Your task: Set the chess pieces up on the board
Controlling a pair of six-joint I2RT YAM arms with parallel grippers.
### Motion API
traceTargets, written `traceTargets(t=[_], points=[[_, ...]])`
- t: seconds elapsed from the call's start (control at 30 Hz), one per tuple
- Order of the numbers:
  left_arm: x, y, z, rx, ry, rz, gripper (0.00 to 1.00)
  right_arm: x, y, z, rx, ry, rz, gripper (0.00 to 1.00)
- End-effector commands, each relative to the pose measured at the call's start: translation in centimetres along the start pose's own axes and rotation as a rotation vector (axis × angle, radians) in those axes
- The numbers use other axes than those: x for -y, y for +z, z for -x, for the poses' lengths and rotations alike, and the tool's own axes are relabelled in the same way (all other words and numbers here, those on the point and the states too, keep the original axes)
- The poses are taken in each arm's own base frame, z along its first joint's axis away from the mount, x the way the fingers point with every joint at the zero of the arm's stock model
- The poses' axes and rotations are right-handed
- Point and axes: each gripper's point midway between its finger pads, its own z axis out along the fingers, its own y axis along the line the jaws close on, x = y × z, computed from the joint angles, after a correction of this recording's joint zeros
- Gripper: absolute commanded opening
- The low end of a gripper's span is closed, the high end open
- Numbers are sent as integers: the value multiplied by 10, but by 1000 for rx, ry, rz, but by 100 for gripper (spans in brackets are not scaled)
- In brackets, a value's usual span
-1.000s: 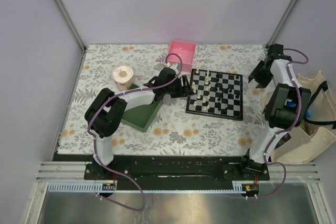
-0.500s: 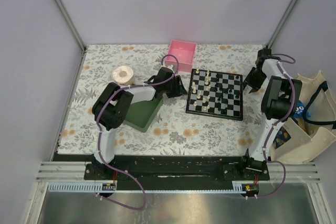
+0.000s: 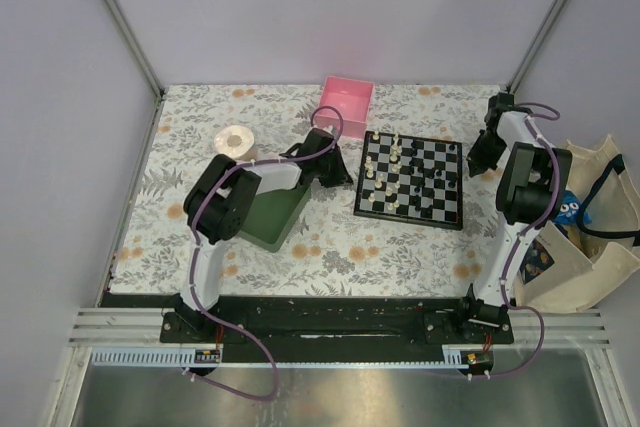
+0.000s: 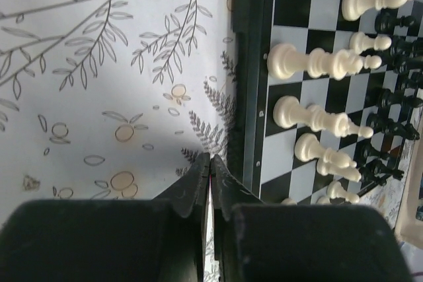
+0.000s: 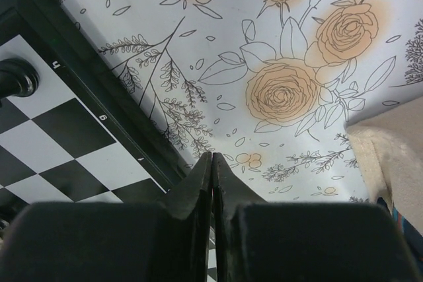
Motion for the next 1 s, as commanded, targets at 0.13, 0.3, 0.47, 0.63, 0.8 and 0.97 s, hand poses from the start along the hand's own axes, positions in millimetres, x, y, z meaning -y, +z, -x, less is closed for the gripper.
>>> traceTargets(t=[0.13,0.3,0.47,0.63,0.8,0.97], points=[[3,11,4,-44,-4,21,0,-6,-7,5,-29,-41,1,3],[4,11,-3,-79,-8,16,0,-15,-10,-9,-115,-99,30,4],[4,7,-7,-92,-4,15,0,-21,-12,-30,-180,-127,47,4],[4,-1,-9,-88,0,9,0,-28,-17,-45,-184,-131,70,4],[7,-8,-9,-85,6,-3,0,-31,-15,-60,-198,-152,101,5],[8,-16,-8,-67,14,-1,0,-31,-10,-68,-217,-137,104,5]])
